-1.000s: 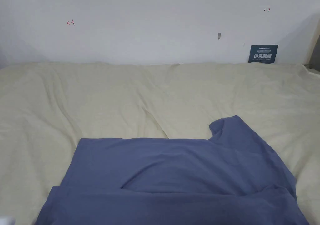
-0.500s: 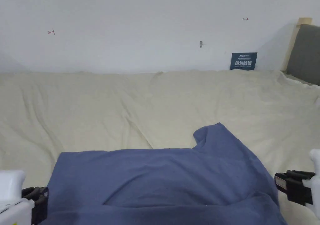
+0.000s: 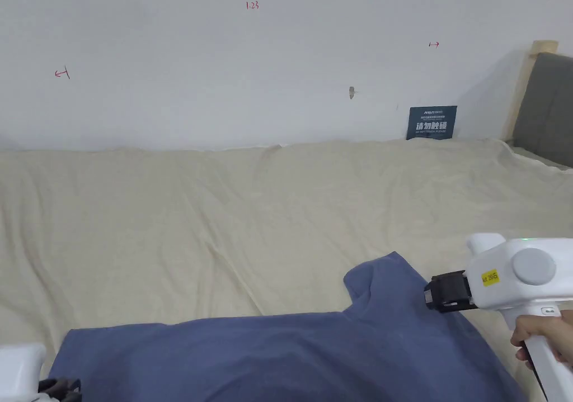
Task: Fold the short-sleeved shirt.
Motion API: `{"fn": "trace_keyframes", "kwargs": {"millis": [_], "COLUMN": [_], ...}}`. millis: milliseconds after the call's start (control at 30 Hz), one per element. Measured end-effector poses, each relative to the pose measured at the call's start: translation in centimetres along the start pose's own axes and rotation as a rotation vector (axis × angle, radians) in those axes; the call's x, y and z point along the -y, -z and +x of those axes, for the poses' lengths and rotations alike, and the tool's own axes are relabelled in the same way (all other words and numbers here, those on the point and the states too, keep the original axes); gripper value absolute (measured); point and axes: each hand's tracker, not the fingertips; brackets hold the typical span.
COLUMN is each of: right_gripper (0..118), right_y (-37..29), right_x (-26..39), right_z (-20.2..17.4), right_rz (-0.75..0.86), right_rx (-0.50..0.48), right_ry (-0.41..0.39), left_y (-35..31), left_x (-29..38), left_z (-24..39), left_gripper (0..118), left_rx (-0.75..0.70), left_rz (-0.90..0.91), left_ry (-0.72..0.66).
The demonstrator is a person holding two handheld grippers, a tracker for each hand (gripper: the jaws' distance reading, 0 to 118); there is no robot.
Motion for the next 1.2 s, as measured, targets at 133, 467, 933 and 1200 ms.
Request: {"fn": "trace_keyframes", "kwargs": {"millis": [133,467,933,1200], "right_gripper": [88,0,0,0], "right_y": [4.4,3.6,2.1,2.0], "right_x": [-0.4,-0.3,-0.9,-0.8], "right_z": [0.4,-1.2,-1.2,-1.4], "right_rz": [-0.104,-0.092,-0.043,-0.043], "right_rx": [0.075,0.127,0.090,0.093], "right_ry": [0.027,-0.112,-0.053,-0.070], "left_y": [1.5,3.4,15.0,19.1], "left_x": [-0.1,-0.4,-8.7,-8.8], "left_z": [-0.6,-2.6,-6.4,-5.6], "left_gripper": [0,0,118,116], "left_rx": [0.004,-0.022,-0.002,-0.013], "left_rz": [-0.039,-0.077,-0.228,-0.309], "left_ry": [-0.003,-0.019,-0.104,-0.009]}}
